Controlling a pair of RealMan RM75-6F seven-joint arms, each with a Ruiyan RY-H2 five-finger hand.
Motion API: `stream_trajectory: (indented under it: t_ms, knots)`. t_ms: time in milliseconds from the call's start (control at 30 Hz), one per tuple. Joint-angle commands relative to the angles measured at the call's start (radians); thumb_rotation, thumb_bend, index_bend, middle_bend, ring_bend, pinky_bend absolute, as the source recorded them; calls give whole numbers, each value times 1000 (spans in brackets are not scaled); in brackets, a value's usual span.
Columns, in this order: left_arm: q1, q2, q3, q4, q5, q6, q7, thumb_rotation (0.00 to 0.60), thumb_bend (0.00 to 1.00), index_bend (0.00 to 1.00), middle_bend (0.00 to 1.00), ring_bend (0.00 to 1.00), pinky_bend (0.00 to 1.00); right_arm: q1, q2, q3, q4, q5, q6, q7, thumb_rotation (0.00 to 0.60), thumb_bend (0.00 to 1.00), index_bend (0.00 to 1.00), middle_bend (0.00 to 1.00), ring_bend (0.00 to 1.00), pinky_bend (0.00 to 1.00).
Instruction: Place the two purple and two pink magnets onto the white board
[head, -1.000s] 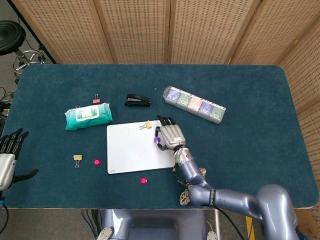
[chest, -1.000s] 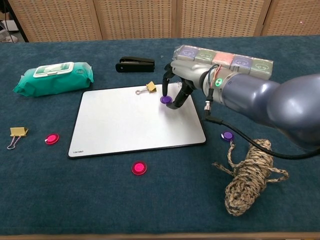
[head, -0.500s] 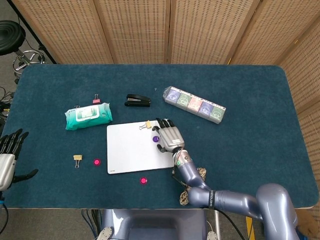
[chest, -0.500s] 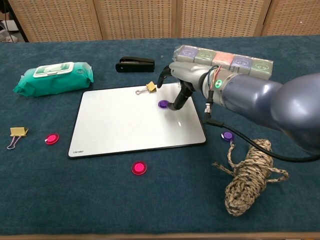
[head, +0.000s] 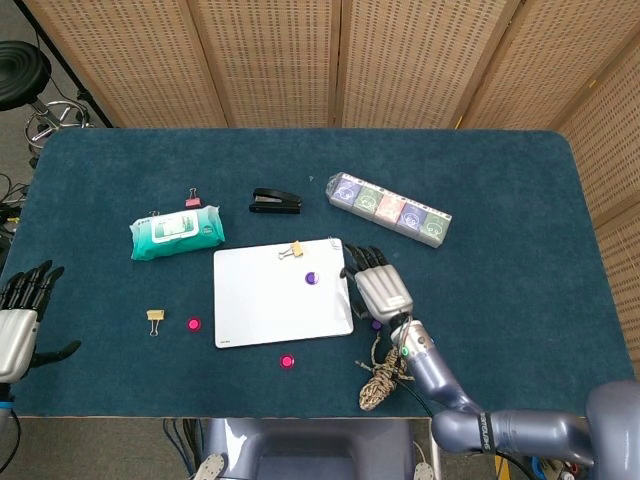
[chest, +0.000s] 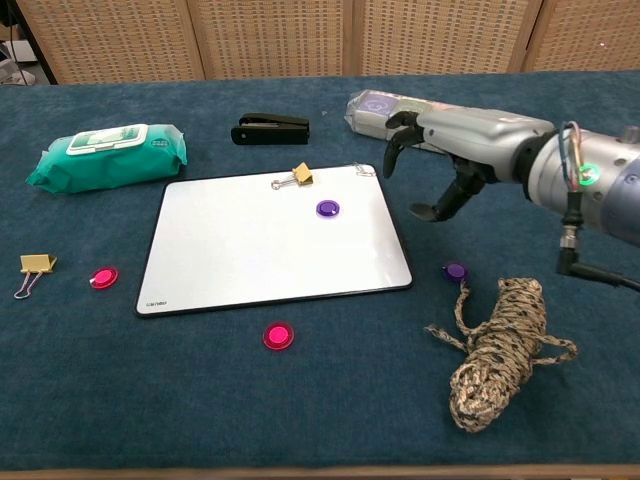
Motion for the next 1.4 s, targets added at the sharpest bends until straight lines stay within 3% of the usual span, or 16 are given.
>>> stream_trajectory:
  t_ms: [33,333,667,1400]
  knots:
    - [0,-1,1,-1,0,0,3,600,0,0,0,0,0,-33,10,-31,-24,-29,35,-2,600,412,310,0,0,0]
    - [-1,-5,4,1,3,-2,9,600,0,0,0,0,0,-68,-3,-59,-40,20,40,-38,600,411,252,0,0,0]
    - [-1,-6,6,0,7,-3,8,600,0,0,0,0,0,-88,-27,-60,-52,54,60,-72,600,411,333,0,0,0]
    - [-2,-7,10,0,9,-5,13,600,0,0,0,0,0,-132,-90,-68,8,51,53,-70,600,396,313,0,0,0]
